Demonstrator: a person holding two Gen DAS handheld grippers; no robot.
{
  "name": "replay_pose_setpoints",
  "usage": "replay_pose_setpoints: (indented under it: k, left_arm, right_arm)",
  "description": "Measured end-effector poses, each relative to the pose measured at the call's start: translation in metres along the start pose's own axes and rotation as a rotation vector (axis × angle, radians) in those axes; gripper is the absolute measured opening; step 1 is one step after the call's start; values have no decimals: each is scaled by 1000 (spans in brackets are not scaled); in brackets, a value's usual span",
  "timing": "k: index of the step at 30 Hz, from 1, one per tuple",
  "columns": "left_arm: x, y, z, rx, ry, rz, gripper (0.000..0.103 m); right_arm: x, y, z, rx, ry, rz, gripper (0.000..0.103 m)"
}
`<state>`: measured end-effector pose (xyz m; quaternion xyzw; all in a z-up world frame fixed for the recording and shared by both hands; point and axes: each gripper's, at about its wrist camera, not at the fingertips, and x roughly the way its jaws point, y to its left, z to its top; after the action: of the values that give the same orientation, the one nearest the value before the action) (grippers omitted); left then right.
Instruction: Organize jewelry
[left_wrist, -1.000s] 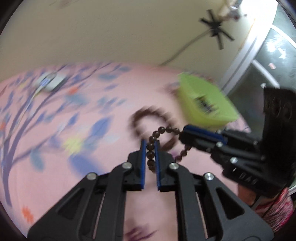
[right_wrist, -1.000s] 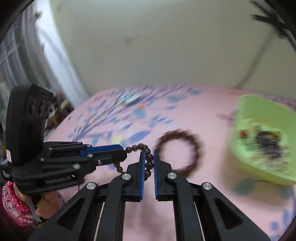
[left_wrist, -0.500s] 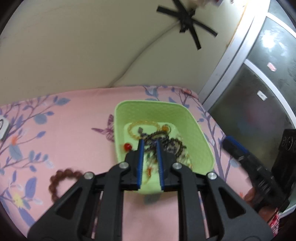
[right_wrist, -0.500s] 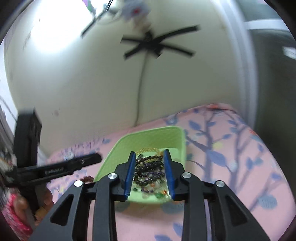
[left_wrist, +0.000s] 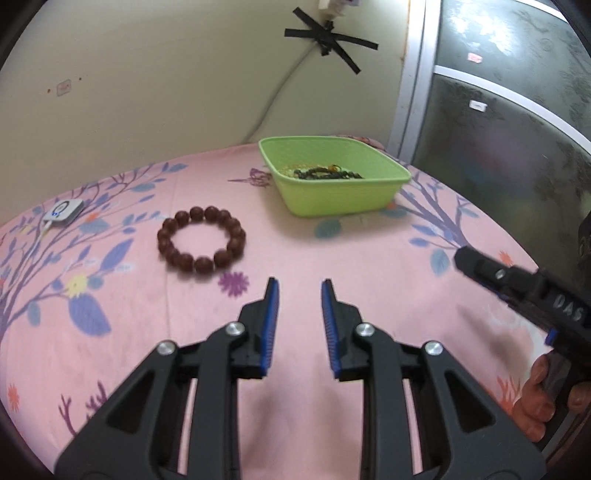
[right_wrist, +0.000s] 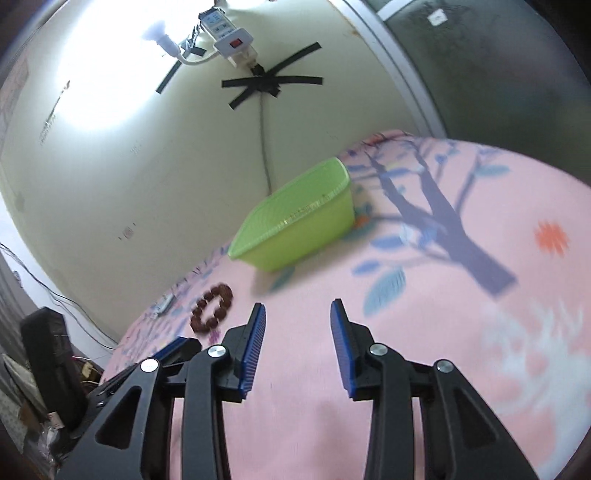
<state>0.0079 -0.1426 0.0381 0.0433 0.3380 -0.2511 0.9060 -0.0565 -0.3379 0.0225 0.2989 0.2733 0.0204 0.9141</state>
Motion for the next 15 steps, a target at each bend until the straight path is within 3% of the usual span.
replay_pose_setpoints:
  k: [5, 10, 15]
  left_arm:
    - [-13, 2, -10, 8, -52, 25, 22]
    - [-5, 10, -8, -33, -16, 31, 22]
    - [-16, 10, -11, -33, -75, 46, 22]
  right_arm:
    - [12, -8, -10, 55, 54, -55, 11]
    - [2, -24, -11, 134, 13, -48, 12]
    - [-1, -22, -10, 132, 2, -49, 11]
